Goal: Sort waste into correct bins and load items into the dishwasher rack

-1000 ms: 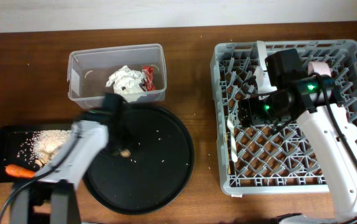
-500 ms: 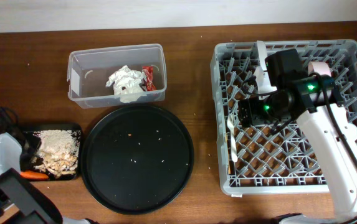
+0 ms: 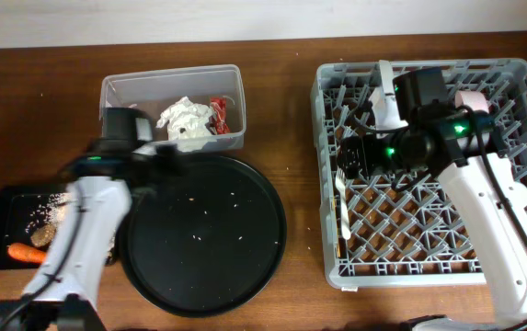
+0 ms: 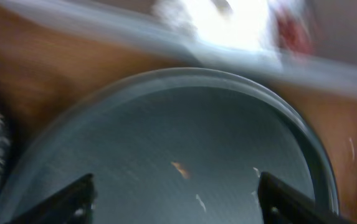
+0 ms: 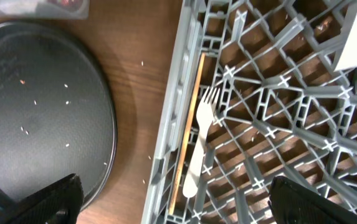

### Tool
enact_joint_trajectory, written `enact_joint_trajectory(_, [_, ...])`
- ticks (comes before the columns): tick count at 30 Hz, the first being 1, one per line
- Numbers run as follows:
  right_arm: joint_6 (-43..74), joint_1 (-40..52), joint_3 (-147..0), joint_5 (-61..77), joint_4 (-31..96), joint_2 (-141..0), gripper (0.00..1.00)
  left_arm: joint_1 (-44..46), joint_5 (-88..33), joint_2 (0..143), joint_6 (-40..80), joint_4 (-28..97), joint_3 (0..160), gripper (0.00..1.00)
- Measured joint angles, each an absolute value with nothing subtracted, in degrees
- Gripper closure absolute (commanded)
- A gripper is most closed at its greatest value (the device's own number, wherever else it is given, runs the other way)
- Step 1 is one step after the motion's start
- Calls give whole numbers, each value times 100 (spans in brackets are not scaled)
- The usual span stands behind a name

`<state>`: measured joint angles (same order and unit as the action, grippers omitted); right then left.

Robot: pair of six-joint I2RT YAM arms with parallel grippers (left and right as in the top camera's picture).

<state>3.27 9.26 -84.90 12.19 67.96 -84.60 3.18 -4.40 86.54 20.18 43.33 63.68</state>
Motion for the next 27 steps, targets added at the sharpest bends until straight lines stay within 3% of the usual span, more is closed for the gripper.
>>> enact_joint_trajectory(2, [314,491,-8497,1278,6875,-8460,2,947,-403,8672,1817,5500,6687,1])
enact_joint_trajectory(5, [139,-283,-8523,1273,7570,-8460,2,733,-255,8630,1505,7979,7797,1])
enact_joint_trajectory(8, [14,-600,-8523,1219,7861,-8458,2,567,34,8346,1428,8506,7874,1])
enact_joint_trajectory(11, [-47,-635,-8036,1149,7260,-7830,2,565,198,7100,1409,7874,7520,1])
enact_joint_trajectory(14, [-71,-642,-6862,1020,6090,-6001,2,563,392,4786,1409,6875,6313,0])
enact_joint_trajectory(17, [-86,-646,-5833,735,5876,-4329,2,563,499,3079,1415,6405,5443,1])
enact_joint_trajectory(27, [-93,-646,-5634,646,5874,-3970,2,563,499,2571,1500,6405,5249,1])
